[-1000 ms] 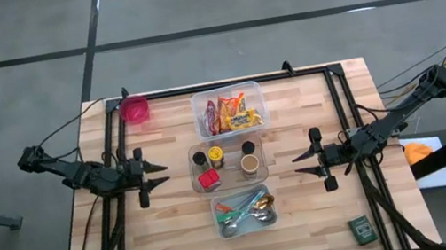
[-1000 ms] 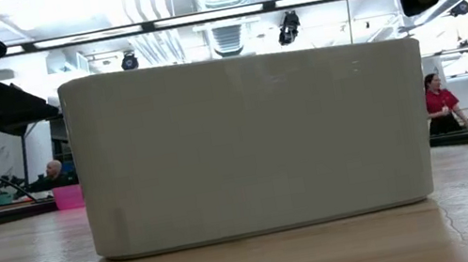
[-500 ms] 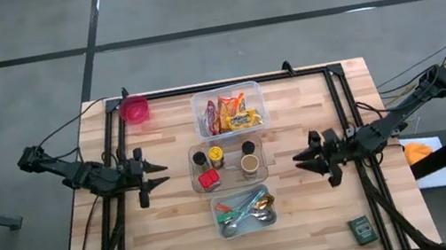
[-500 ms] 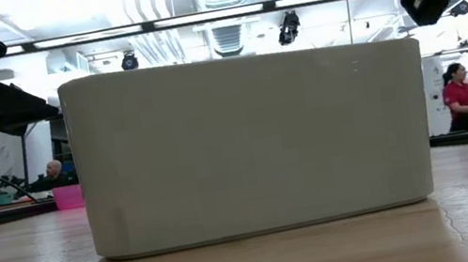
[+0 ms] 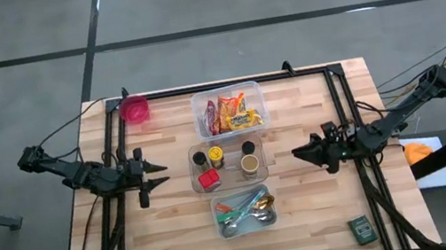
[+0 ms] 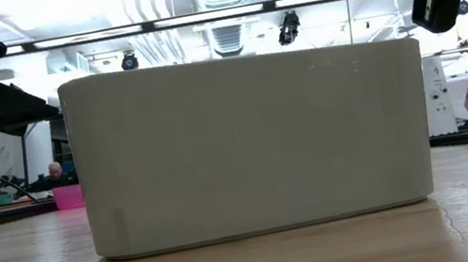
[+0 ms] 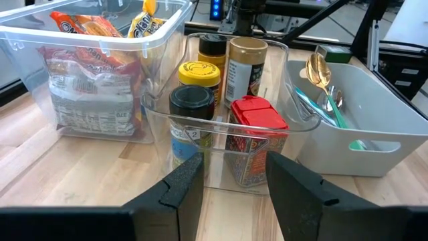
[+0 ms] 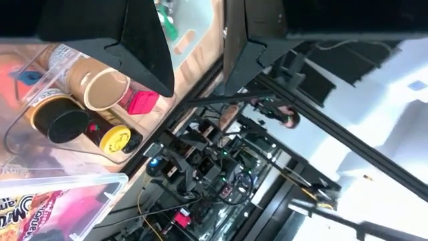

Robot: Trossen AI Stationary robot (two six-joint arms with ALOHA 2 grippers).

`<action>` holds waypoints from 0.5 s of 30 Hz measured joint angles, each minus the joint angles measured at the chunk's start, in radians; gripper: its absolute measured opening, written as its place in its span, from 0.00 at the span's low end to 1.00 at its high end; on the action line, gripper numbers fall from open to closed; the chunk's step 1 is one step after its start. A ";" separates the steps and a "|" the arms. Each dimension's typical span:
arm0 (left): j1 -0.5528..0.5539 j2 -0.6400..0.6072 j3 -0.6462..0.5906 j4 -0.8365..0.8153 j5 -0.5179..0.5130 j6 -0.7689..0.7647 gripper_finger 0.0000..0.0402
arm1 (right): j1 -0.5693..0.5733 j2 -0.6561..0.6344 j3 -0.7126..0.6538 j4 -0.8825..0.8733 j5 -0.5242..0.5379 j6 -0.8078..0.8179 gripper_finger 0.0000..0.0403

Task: Pick & Place Food Item
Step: Put the green spice can into the transparent bin

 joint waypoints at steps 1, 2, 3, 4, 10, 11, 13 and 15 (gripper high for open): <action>0.000 0.000 0.000 0.000 0.000 0.000 0.41 | 0.000 0.000 0.000 0.005 0.003 0.014 0.32; 0.000 0.000 0.000 0.000 0.000 0.000 0.41 | 0.000 0.000 0.000 0.007 0.007 0.023 0.32; 0.000 0.000 0.000 0.000 0.000 0.000 0.41 | 0.000 0.000 0.000 0.008 0.007 0.025 0.32; 0.000 0.000 0.000 0.000 0.000 0.000 0.41 | 0.000 0.000 0.000 0.008 0.007 0.025 0.32; 0.000 0.000 0.000 -0.001 0.000 0.000 0.41 | -0.001 0.000 0.000 0.003 0.008 0.028 0.32; 0.000 0.000 0.000 -0.002 0.000 0.000 0.41 | -0.001 0.000 0.000 0.003 0.008 0.028 0.32; 0.000 0.000 0.000 -0.012 0.001 0.000 0.41 | -0.001 0.000 0.000 -0.001 0.008 0.026 0.32; 0.000 0.000 0.000 -0.027 0.002 0.000 0.41 | -0.001 0.000 0.000 -0.022 0.001 -0.004 0.32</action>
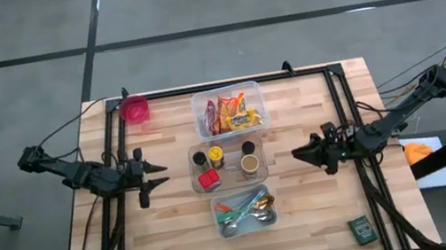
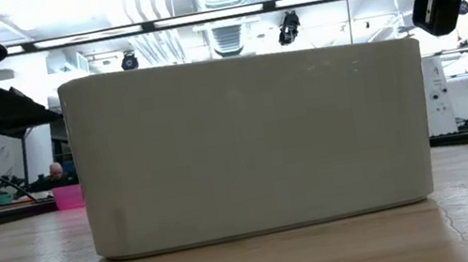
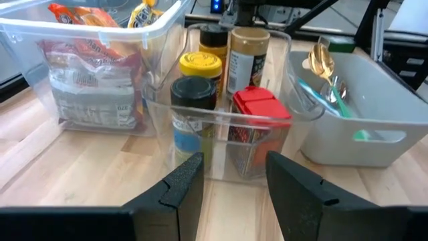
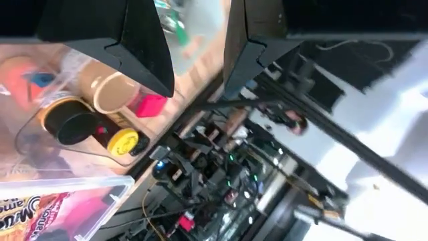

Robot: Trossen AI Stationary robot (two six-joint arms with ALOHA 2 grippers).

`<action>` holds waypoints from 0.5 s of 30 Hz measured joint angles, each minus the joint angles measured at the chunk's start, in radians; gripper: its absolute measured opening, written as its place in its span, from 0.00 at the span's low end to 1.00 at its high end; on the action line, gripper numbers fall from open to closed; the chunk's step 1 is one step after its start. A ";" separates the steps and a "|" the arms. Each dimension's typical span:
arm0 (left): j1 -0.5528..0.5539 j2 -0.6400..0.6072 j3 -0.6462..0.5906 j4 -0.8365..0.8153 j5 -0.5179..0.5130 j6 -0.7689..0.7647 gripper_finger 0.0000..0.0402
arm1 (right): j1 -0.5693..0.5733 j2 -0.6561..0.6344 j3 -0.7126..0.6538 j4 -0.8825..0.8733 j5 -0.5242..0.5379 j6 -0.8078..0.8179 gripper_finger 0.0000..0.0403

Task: Pick & Place Food Item
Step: Put the green spice can into the transparent bin

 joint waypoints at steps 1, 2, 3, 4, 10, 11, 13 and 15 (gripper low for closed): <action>0.000 0.000 0.000 -0.006 0.001 0.000 0.41 | 0.000 0.000 0.000 -0.012 -0.011 -0.019 0.32; 0.000 0.000 0.000 -0.014 0.002 0.000 0.41 | 0.000 0.000 0.000 -0.020 -0.014 -0.046 0.32; 0.000 0.000 0.000 -0.022 0.002 0.000 0.41 | 0.000 0.001 0.000 -0.020 -0.008 -0.073 0.32; 0.000 0.000 0.000 -0.027 0.001 0.000 0.41 | 0.000 0.007 0.000 -0.009 0.012 -0.092 0.32; 0.000 0.000 0.000 -0.036 0.001 0.000 0.41 | 0.001 0.019 0.060 -0.037 -0.070 -0.268 0.32; 0.000 0.000 0.000 -0.036 0.001 0.000 0.41 | 0.002 0.024 0.087 -0.073 -0.084 -0.298 0.32; 0.000 0.000 0.000 -0.036 0.001 0.000 0.41 | 0.001 0.044 0.161 -0.180 -0.085 -0.332 0.32; 0.000 0.000 0.000 -0.037 0.001 0.000 0.41 | -0.001 0.075 0.257 -0.365 -0.084 -0.331 0.32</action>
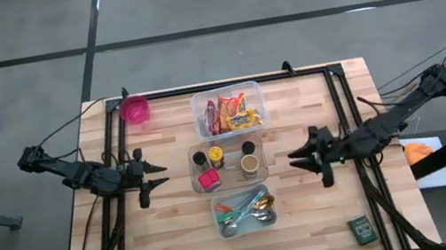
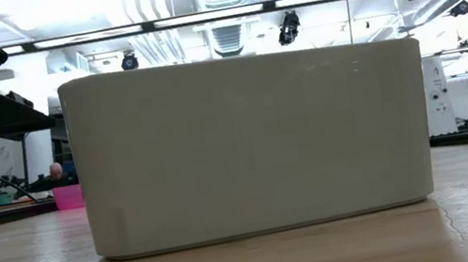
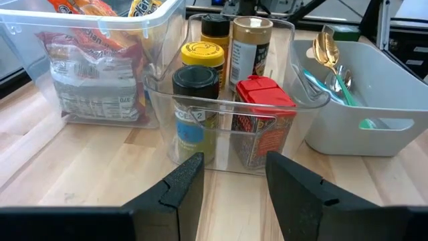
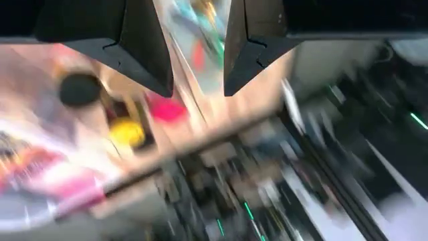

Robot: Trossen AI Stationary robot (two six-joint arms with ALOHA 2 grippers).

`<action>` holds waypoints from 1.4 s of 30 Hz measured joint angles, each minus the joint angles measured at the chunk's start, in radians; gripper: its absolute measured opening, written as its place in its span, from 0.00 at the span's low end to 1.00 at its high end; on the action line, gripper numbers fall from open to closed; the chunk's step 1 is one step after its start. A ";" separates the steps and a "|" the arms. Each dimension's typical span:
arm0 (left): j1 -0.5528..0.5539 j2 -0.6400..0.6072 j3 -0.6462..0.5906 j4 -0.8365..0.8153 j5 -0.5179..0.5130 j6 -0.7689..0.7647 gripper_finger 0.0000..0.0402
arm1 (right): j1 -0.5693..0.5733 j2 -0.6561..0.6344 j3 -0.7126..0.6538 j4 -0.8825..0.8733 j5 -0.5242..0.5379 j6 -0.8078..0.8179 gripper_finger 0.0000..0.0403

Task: Pick & Place Food Item
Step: Put the green spice can into the transparent bin

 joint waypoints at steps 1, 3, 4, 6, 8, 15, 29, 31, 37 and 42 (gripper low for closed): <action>0.000 0.000 0.000 0.000 0.000 0.000 0.41 | 0.001 0.023 0.057 -0.115 -0.003 0.020 0.32; 0.000 0.000 0.000 0.000 0.000 0.000 0.41 | 0.001 0.087 0.171 -0.367 -0.034 0.101 0.32; 0.000 0.000 0.000 0.000 -0.001 0.000 0.41 | 0.002 0.126 0.228 -0.486 -0.060 0.148 0.32; 0.000 0.000 0.000 0.000 -0.003 0.000 0.41 | 0.002 0.212 0.343 -0.694 -0.118 0.218 0.32; 0.000 0.000 0.000 0.000 -0.003 0.000 0.41 | 0.007 0.300 0.450 -0.864 -0.177 0.251 0.32; 0.000 0.000 0.000 0.000 -0.003 0.000 0.41 | 0.067 0.588 0.762 -1.258 -0.281 0.433 0.32; 0.000 0.000 0.000 0.000 -0.003 0.000 0.41 | 0.291 0.831 1.024 -1.464 -0.399 0.950 0.32; 0.000 0.000 0.000 0.000 -0.002 0.000 0.41 | 0.336 0.845 1.020 -1.464 -0.400 1.036 0.32; 0.000 0.000 0.000 0.000 -0.002 0.000 0.41 | 0.470 0.877 0.998 -1.469 -0.461 1.262 0.32; 0.000 0.000 0.000 0.000 -0.002 0.000 0.41 | 0.561 0.916 0.993 -1.475 -0.586 1.418 0.32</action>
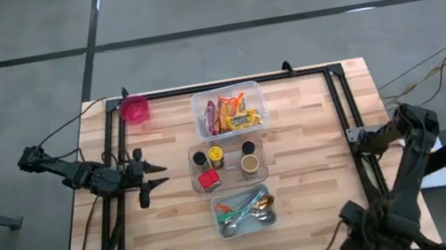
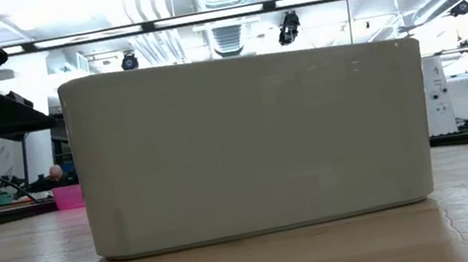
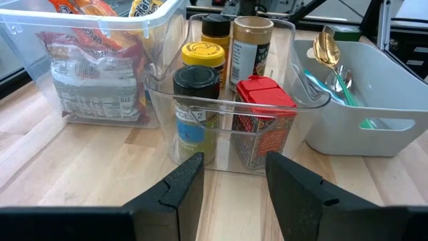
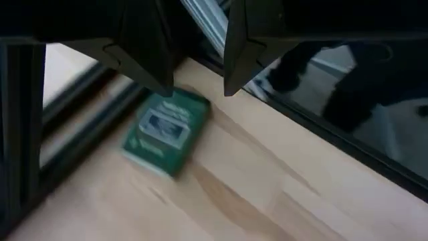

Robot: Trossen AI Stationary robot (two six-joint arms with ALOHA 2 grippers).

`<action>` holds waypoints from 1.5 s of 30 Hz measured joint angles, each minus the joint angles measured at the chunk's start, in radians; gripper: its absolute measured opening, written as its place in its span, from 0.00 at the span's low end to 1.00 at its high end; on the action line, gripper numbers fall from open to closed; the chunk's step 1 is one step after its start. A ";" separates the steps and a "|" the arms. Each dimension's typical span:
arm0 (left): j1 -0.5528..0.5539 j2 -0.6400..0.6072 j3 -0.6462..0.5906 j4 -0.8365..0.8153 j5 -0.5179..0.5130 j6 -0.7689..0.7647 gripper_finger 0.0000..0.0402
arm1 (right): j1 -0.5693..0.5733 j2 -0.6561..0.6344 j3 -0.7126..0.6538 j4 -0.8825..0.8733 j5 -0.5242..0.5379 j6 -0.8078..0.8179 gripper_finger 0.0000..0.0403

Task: Pick & Place Food Item
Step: Put the green spice can into the transparent bin

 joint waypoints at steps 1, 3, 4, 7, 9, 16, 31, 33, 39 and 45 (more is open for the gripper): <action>0.000 0.000 0.000 0.000 0.000 0.000 0.41 | 0.014 0.013 0.000 0.000 -0.020 0.017 0.32; 0.000 0.000 0.000 0.000 0.000 0.000 0.41 | 0.035 0.042 -0.001 0.000 -0.052 0.022 0.32; 0.000 0.000 0.000 0.000 0.000 0.000 0.41 | 0.044 0.058 -0.001 0.000 -0.060 0.017 0.32; 0.000 0.000 0.000 0.000 0.000 0.000 0.41 | 0.062 0.109 -0.002 0.000 -0.076 0.001 0.32; 0.000 0.000 0.000 0.000 0.000 0.000 0.41 | 0.071 0.139 -0.003 -0.006 -0.096 -0.015 0.32; 0.000 0.000 0.000 0.000 0.000 0.000 0.41 | 0.078 0.230 -0.003 -0.060 -0.116 -0.113 0.32; 0.000 0.000 0.000 0.000 0.000 0.000 0.41 | 0.058 0.335 -0.005 -0.076 -0.023 -0.203 0.32; 0.000 0.000 0.000 0.000 0.000 0.000 0.41 | 0.040 0.335 -0.006 -0.076 0.015 -0.207 0.32; 0.000 0.000 0.000 0.000 0.000 0.000 0.41 | -0.029 0.334 -0.033 -0.083 0.097 -0.289 0.32; 0.000 0.000 0.000 0.000 0.000 0.000 0.41 | -0.113 0.331 -0.086 -0.100 0.194 -0.363 0.32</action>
